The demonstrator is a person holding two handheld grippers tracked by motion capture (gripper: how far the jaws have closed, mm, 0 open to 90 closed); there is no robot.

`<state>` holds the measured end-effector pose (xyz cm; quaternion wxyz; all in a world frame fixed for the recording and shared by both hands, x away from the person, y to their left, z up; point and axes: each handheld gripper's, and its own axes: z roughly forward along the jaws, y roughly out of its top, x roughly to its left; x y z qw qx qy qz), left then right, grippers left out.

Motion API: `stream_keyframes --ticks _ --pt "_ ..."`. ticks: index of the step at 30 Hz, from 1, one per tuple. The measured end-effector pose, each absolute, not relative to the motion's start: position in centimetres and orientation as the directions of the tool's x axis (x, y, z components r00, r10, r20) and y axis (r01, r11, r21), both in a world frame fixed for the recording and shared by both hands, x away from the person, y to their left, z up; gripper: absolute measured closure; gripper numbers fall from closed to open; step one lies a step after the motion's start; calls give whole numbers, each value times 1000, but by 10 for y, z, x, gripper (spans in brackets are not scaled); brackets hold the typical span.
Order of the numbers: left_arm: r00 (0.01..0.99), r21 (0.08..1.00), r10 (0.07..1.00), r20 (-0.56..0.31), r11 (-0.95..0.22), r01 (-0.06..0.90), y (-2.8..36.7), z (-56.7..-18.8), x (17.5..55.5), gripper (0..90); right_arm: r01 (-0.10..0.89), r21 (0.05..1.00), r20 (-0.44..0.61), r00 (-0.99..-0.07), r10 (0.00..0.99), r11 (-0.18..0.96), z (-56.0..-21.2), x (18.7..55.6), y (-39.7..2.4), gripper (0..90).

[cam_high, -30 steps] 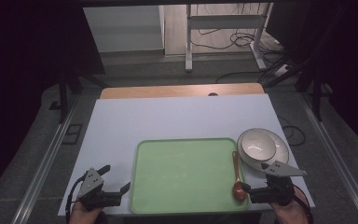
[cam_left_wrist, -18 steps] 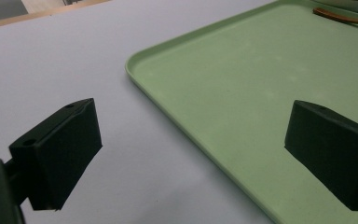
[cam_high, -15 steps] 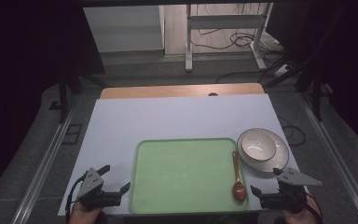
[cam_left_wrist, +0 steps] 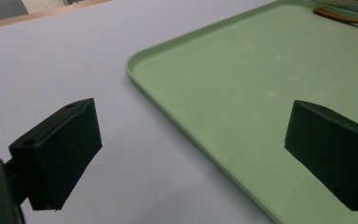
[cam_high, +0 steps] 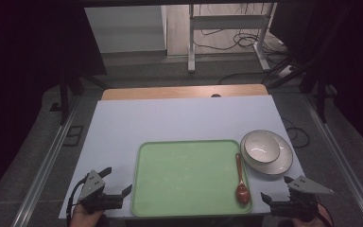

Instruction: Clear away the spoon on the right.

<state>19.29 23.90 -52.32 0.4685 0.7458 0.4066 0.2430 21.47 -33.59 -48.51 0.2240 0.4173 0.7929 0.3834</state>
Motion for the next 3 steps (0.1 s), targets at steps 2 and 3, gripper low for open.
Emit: stream_keyframes --ticks 2,3 --pt "551 896 834 -17 -232 378 239 -523 193 33 494 791 -37 -552 833 362 -486 215 -336 0" --pt "552 896 834 -17 -233 379 239 -523 193 33 493 790 -37 -554 831 364 -486 216 -336 0"
